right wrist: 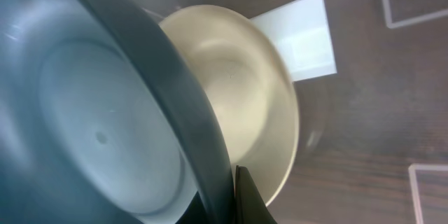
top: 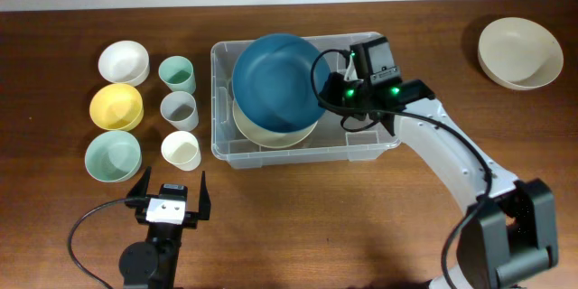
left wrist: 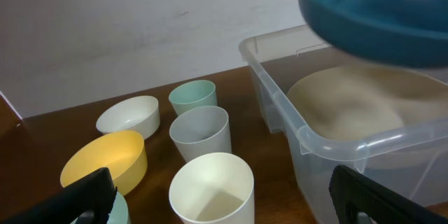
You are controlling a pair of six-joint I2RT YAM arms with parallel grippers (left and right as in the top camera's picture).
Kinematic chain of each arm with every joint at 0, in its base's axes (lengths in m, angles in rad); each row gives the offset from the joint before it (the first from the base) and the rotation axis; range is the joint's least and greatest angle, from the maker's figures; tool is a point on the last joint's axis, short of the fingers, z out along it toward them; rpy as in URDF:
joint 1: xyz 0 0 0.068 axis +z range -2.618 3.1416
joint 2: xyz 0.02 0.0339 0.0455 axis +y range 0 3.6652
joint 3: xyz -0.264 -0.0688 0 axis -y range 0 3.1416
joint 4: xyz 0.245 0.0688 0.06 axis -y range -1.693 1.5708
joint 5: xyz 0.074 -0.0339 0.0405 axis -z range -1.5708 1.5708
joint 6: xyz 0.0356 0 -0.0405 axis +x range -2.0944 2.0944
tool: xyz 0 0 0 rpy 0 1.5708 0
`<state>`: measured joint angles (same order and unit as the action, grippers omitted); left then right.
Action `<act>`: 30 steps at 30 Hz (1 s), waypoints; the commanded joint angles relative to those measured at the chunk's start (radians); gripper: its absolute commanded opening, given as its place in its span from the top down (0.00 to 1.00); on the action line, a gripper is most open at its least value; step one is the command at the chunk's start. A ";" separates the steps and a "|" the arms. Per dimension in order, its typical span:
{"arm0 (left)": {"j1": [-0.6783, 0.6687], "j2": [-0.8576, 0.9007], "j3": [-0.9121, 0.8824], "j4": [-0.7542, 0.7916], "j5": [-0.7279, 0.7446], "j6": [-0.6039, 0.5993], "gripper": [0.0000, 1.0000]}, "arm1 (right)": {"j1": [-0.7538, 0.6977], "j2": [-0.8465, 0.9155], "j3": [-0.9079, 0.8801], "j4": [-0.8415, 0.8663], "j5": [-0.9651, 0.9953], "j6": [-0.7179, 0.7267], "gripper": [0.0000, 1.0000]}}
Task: Pack container
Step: 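Lower the blue plate onto the cream bowl and release it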
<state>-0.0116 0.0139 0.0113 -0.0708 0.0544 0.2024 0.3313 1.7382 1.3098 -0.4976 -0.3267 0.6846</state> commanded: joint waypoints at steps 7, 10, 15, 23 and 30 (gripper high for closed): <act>0.005 -0.007 -0.002 -0.006 -0.002 0.013 0.00 | 0.011 0.065 0.007 0.042 0.050 0.016 0.96; 0.005 -0.007 -0.002 -0.006 -0.002 0.013 0.00 | 0.013 0.079 0.007 0.043 0.051 0.031 0.96; 0.005 -0.007 -0.002 -0.006 -0.002 0.013 0.00 | 0.034 0.120 0.007 0.057 0.051 0.031 0.96; 0.005 -0.007 -0.002 -0.006 -0.002 0.013 0.00 | 0.048 0.142 0.007 0.076 0.051 0.032 0.96; 0.005 -0.007 -0.002 -0.006 -0.002 0.013 0.00 | 0.048 0.142 0.007 0.076 0.051 0.031 0.92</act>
<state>-0.0116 0.0139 0.0113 -0.0708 0.0547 0.2024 0.3725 1.8843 1.3098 -0.4324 -0.2794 0.7074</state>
